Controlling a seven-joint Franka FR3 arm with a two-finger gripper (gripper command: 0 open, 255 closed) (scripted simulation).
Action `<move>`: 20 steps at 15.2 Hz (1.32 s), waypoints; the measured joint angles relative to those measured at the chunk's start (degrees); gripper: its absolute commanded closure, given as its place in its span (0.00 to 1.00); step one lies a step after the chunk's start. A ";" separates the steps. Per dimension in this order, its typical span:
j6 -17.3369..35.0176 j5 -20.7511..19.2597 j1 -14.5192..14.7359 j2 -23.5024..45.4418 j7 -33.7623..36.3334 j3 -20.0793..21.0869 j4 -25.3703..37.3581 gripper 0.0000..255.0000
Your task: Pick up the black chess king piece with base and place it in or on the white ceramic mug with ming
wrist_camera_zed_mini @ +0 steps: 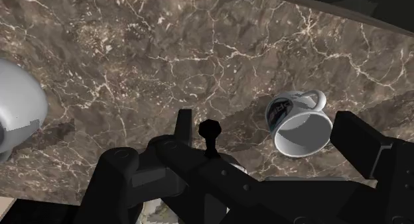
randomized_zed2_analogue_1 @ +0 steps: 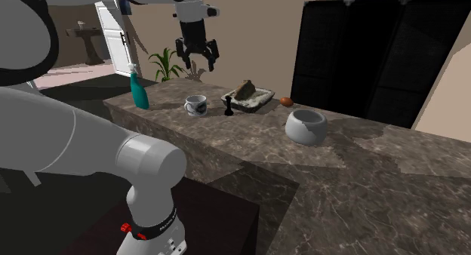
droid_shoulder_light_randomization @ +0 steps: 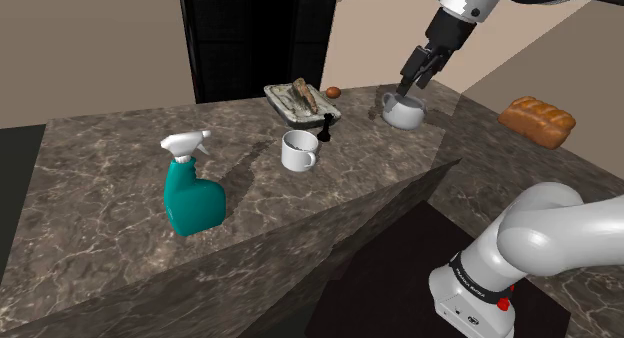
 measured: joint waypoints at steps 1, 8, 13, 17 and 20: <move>0.00 0.00 0.00 0.00 0.00 0.00 0.00 0.00; 7.27 -0.06 -1.06 12.92 1.66 0.77 2.90 0.00; 11.44 -0.38 -1.73 23.88 3.41 1.38 7.40 0.00; 13.60 -0.95 -2.22 33.41 4.74 1.61 12.88 0.00; 15.23 -1.40 -2.43 40.18 5.78 1.65 16.68 0.00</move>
